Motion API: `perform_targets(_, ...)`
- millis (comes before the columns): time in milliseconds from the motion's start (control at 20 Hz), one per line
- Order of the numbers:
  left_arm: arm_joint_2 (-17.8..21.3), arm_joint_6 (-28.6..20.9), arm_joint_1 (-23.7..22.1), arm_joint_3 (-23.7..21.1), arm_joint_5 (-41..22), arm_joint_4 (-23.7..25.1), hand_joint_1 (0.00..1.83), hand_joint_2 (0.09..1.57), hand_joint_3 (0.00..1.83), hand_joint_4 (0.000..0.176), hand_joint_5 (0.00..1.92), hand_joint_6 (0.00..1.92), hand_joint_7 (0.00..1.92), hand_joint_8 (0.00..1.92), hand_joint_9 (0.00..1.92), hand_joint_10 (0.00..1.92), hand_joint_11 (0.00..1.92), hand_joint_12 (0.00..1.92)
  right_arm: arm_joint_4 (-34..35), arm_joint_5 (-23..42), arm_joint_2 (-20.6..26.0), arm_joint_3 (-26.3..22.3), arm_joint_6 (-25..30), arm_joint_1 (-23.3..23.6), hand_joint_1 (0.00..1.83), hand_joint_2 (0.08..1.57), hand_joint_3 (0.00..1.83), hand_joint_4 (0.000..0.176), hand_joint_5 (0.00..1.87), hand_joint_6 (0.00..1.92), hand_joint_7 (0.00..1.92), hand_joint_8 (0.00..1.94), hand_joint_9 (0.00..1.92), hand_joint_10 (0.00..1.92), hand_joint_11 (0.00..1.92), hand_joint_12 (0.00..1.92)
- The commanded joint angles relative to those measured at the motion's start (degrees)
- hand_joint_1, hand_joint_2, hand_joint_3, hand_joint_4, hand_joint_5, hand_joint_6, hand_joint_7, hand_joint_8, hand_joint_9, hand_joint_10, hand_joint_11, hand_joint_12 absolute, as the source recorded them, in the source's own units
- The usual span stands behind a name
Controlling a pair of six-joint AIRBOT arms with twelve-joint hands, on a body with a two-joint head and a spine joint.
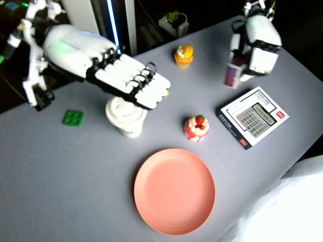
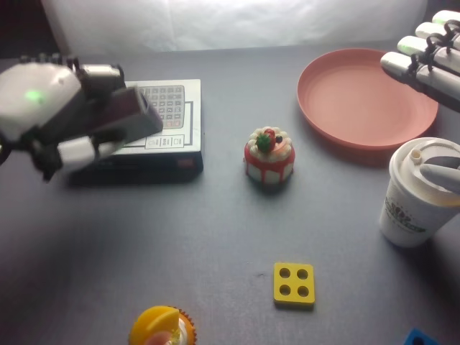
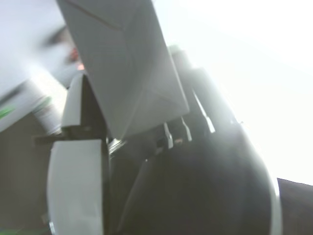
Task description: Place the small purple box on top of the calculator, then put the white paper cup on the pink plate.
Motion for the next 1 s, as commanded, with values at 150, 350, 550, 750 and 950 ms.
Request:
perform_targets(150,-4.0,0.7,-5.4,4.7,0.0,-1.8,1.22,1.2,0.0,0.0,0.79,1.23,0.83,1.34,0.95,1.84,1.08,1.92,0.3,7.3,-0.1,0.1,0.1,0.2,0.26,1.31,0.01,0.0,0.0,0.0,0.0,0.0,0.0,0.0,0.0,0.0)
perform_targets(350,-7.4,3.9,-7.7,9.1,6.1,-5.6,1.19,1.27,0.0,0.0,0.67,1.4,0.71,1.46,0.75,1.73,0.8,1.92,0.3,7.3,-0.5,0.2,0.1,0.1,0.33,1.32,0.0,0.0,0.0,0.0,0.0,0.0,0.0,0.0,0.0,0.0)
perform_targets(550,-8.1,5.8,-8.3,10.1,8.4,-7.1,1.06,1.18,0.0,0.0,0.37,0.03,0.41,0.1,0.27,0.23,0.01,1.13,0.5,7.3,-0.6,0.3,0.2,-0.1,0.31,1.32,0.01,0.0,0.0,0.0,0.0,0.0,0.0,0.0,0.0,0.0)
perform_targets(750,-7.9,5.8,-8.3,9.5,7.3,-7.1,0.9,1.1,0.0,0.051,0.16,0.0,0.07,0.0,0.02,0.01,0.0,0.65,0.5,7.3,-0.6,0.3,0.2,-0.2,0.29,1.31,0.0,0.0,0.0,0.0,0.0,0.0,0.0,0.0,0.0,0.0)
perform_targets(950,-5.3,5.8,-8.2,6.0,2.1,-5.1,0.78,0.99,0.0,0.115,0.0,0.0,0.0,0.0,0.0,0.0,0.0,0.0,0.5,7.4,-0.5,0.3,0.8,-0.2,0.31,1.3,0.0,0.0,0.0,0.0,0.0,0.0,0.0,0.0,0.0,0.0)
